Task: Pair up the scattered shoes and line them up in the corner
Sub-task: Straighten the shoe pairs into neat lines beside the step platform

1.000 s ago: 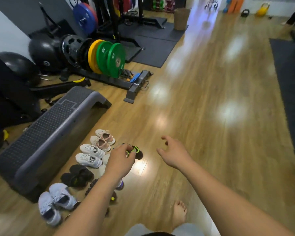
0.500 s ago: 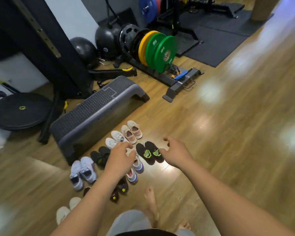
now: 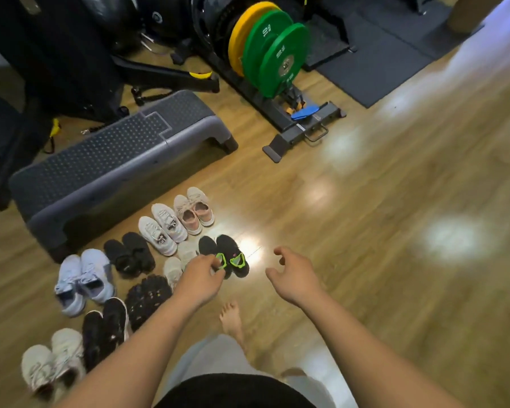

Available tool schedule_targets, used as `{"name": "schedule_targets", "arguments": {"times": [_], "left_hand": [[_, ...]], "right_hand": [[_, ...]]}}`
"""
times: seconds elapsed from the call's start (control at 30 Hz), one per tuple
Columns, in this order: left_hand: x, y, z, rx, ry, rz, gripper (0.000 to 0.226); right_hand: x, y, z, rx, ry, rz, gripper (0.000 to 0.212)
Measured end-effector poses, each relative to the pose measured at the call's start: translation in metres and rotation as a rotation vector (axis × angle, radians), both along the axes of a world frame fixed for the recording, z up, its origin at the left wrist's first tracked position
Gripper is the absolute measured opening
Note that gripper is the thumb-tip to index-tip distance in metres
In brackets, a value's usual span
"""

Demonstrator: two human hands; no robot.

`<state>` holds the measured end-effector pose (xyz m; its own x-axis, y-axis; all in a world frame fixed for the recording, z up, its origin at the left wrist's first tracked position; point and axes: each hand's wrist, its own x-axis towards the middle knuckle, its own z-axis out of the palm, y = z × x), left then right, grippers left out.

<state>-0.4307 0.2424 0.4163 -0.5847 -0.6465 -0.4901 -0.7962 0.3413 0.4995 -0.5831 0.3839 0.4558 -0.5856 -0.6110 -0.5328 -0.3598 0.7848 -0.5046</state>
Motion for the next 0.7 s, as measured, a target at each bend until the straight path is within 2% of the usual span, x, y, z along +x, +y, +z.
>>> {"name": "schedule_targets", "arguments": {"times": [0.1, 0.3, 0.43, 0.6, 0.7], "left_hand": [[-0.012, -0.020, -0.016, 0.045, -0.053, -0.020, 0.027], [-0.037, -0.052, -0.056, 0.109, -0.062, 0.141, 0.044], [-0.039, -0.061, -0.099, 0.186, -0.206, 0.215, 0.050], [-0.045, -0.050, -0.170, 0.273, -0.321, 0.316, 0.044], [-0.051, -0.049, -0.222, 0.352, -0.358, 0.300, 0.040]], "right_hand": [[-0.014, -0.027, -0.013, 0.010, -0.017, 0.037, 0.048], [-0.018, -0.085, -0.061, -0.009, -0.128, 0.156, 0.040], [-0.022, -0.117, -0.123, 0.074, -0.255, 0.293, 0.045], [-0.028, -0.128, -0.201, 0.188, -0.389, 0.349, 0.039], [-0.034, -0.130, -0.260, 0.282, -0.425, 0.349, 0.045]]}}
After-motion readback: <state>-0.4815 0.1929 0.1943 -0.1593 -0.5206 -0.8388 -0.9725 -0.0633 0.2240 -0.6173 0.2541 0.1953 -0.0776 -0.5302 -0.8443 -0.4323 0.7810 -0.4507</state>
